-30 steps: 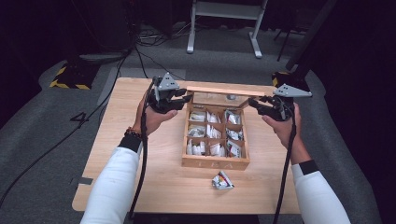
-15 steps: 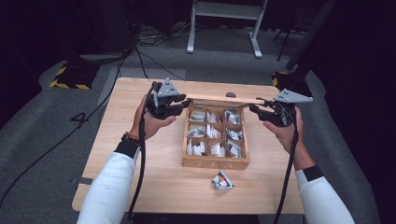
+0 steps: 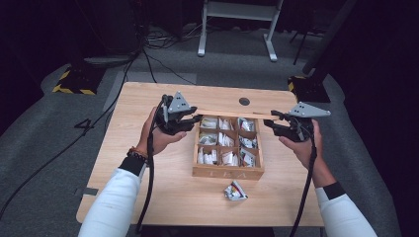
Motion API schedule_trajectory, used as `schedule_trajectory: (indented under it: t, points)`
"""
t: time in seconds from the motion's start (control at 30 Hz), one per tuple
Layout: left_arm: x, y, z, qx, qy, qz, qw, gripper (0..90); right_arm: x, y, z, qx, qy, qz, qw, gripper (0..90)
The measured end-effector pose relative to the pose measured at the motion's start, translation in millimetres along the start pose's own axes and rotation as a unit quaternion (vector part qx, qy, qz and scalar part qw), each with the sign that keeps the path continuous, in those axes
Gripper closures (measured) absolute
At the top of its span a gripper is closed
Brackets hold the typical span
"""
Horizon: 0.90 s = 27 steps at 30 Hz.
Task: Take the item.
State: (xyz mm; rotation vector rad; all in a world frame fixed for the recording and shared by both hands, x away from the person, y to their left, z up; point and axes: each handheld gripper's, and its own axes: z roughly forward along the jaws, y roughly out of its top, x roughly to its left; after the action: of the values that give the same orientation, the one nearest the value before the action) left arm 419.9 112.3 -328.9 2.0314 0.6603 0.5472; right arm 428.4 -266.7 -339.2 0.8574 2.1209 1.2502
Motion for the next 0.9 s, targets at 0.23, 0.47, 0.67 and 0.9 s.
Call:
schedule_trajectory:
  t: [0.23, 0.47, 0.67, 0.9]
  points:
    - [-5.2, -6.5, -1.5, -0.001, -0.003, 0.001, 1.0000, 65.4, 3.5, -6.3, -5.3, -0.002, 0.010, 0.006, 0.9999, 55.2]
    - [-9.6, -14.3, -2.6, -0.006, -0.007, -0.003, 1.0000, 64.8, 8.5, -11.4, -10.5, -0.004, 0.015, 0.003, 0.9999, 54.0]
    - [-12.9, -20.4, -4.7, -0.010, -0.015, -0.006, 0.9998, 64.1, 12.1, -16.7, -13.3, 0.000, 0.018, -0.002, 0.9998, 54.1]
    - [-17.1, -26.6, -5.3, -0.005, -0.018, -0.005, 0.9998, 64.0, 15.5, -21.9, -17.1, 0.007, 0.021, -0.003, 0.9997, 53.5]
